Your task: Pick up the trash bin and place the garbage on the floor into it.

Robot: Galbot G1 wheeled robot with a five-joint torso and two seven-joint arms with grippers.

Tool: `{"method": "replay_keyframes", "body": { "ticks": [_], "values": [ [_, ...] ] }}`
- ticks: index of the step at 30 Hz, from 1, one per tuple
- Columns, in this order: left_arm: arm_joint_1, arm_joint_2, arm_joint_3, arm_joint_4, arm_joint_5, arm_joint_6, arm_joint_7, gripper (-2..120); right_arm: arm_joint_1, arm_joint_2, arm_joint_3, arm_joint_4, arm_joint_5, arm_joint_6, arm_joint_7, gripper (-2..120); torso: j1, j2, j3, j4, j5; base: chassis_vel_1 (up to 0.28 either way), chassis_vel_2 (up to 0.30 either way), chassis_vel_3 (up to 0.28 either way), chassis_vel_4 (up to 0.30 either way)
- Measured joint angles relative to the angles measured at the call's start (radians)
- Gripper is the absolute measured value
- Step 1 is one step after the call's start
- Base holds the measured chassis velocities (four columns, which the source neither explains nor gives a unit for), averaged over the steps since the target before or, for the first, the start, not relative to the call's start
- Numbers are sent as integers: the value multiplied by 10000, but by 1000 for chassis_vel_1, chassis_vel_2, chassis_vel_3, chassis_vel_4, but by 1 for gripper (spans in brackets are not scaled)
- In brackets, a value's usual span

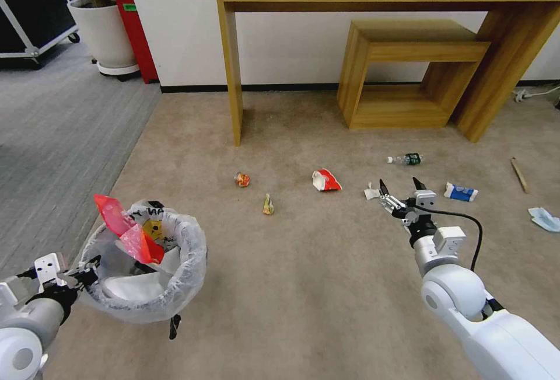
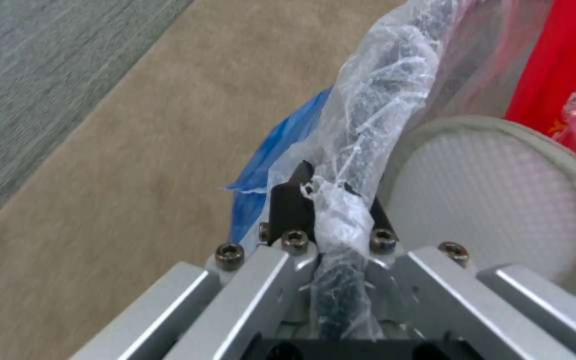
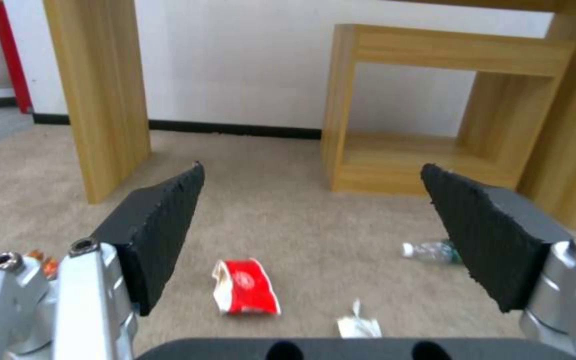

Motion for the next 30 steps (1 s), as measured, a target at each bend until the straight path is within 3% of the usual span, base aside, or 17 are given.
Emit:
{"method": "replay_keyframes", "body": {
  "ticks": [6, 12, 30],
  "values": [
    [-36, -16, 36, 35, 21, -10, 10, 1, 80, 43, -76, -42, -3, 43, 29, 85, 1, 0, 2, -3, -6, -278, 276, 261, -266],
    [-100, -63, 109, 54, 46, -20, 12, 1, 156, 110, -148, -118, -20, 371, -11, 95, 3, 0, 6, 0, -5, -164, 194, 166, -179],
    [5, -221, 89, -70, 140, -30, 11, 1, 166, 154, -87, -158, -119, 423, 16, 93, 0, 1, 0, -1, -2, 14, -13, -16, 9]
  ]
}}
